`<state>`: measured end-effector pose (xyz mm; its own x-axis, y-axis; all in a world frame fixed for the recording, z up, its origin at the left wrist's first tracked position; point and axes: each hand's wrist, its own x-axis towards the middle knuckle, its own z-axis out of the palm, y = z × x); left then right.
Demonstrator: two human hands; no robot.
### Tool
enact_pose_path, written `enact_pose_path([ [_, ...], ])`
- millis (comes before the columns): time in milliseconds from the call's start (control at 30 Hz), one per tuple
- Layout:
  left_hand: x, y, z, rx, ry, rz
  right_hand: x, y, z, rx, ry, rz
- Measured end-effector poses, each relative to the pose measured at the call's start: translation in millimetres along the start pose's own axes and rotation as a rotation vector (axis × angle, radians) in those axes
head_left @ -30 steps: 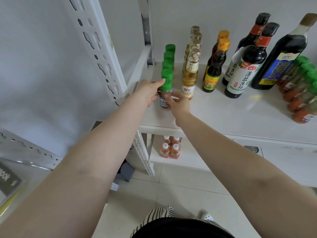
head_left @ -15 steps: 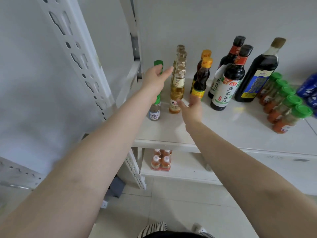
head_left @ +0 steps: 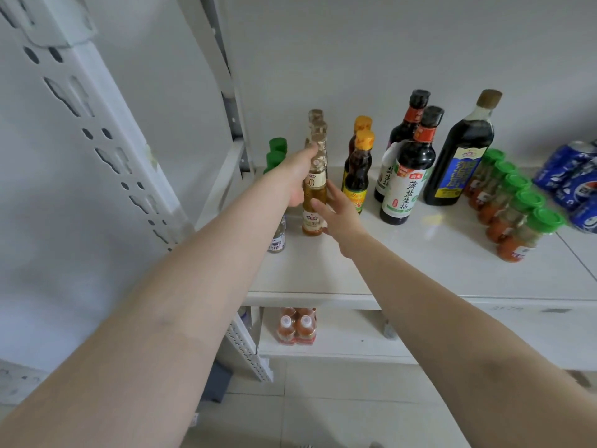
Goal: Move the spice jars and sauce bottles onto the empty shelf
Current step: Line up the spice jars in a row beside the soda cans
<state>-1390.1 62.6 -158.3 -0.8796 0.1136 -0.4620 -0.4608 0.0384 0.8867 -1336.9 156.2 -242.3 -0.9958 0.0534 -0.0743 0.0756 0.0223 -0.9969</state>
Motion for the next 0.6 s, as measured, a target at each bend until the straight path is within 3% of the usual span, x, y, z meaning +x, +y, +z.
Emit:
enact_pose_path([
  [233, -0.9, 3.6, 2.5, -0.044, -0.012, -0.016, 2.5, -0.4, -5.3, -0.044, 0.039, 0.046],
  [600, 1.3, 0.1, 8.4, -0.063, 0.031, -0.028, 6.2, -4.2, -18.3, 0.008, -0.04, 0.108],
])
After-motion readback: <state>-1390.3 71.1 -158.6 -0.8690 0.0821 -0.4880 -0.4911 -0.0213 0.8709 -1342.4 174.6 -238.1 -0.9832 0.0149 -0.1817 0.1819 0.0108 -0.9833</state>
